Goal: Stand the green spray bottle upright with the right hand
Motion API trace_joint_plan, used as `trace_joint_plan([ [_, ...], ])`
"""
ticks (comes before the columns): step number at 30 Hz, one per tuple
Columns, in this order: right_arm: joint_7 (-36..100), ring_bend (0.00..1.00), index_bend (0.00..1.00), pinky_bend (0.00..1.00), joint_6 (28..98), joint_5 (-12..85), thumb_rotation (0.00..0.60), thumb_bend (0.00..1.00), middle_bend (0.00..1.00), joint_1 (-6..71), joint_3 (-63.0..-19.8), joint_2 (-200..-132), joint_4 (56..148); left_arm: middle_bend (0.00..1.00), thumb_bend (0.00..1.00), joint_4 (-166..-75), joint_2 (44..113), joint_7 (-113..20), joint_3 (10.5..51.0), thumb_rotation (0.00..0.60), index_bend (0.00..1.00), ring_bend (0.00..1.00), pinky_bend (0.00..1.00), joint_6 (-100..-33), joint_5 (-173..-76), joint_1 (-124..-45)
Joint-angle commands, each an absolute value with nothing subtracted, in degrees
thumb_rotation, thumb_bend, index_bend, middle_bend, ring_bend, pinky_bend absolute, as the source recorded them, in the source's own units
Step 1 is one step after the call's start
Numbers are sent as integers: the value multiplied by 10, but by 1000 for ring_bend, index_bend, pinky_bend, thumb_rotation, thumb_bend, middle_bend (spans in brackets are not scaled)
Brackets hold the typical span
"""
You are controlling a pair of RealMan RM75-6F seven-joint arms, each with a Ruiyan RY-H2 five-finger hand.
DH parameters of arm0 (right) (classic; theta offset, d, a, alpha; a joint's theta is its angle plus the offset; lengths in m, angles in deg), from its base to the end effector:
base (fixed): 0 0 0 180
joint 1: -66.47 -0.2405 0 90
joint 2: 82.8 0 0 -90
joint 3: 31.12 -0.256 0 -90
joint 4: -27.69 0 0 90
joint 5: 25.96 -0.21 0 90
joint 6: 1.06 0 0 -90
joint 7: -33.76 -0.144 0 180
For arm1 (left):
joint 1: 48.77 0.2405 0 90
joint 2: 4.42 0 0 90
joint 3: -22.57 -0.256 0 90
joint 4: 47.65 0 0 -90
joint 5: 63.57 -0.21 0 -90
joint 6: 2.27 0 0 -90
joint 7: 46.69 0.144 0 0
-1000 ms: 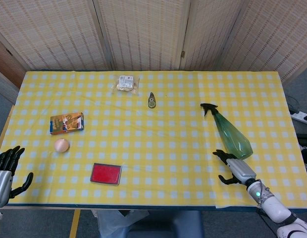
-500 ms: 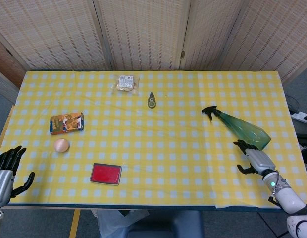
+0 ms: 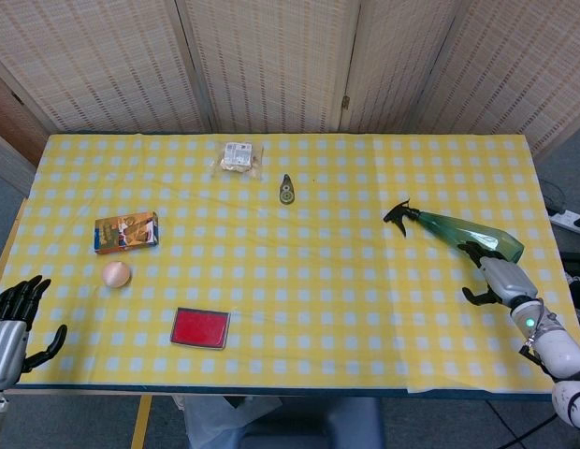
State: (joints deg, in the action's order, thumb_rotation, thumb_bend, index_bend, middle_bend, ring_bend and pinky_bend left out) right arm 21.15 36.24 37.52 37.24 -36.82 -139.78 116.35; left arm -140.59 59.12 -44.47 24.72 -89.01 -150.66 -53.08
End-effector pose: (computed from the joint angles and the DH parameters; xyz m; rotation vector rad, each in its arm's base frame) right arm -0.3172 -0.3033 0.1419 1.5108 -1.4521 0.5828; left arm -0.3082 0.1753 0.1624 -1.3990 -0.8589 -0.8919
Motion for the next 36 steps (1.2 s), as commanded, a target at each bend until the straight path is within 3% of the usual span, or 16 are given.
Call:
trace_joint_plan([
  [1,174,67,0,0,391,417,600,475,0,385,-386,-1375,1190,91,403,-1406,591,-446,247,48,0,85,118,-888,-1507,-532],
  [6,214,70,0,0,401,373,600,475,0,360,-408,-1394,1168,91,403,-1407,589,-455,248,46,0,86,119,-887,-1507,-533],
  [14,382,67,0,0,369,191,600,475,0,255,-417,-1461,1101,92,404,-1407,580,-488,246,47,0,93,127,-890,-1510,-530],
  [26,600,72,0,0,367,-34,600,475,4,130,-351,-1577,975,91,410,-1396,566,-540,247,49,0,93,127,-884,-1507,-532],
  [36,660,68,0,0,335,-117,600,475,33,108,-322,-1658,851,92,411,-1385,558,-579,251,47,0,94,128,-886,-1500,-529],
])
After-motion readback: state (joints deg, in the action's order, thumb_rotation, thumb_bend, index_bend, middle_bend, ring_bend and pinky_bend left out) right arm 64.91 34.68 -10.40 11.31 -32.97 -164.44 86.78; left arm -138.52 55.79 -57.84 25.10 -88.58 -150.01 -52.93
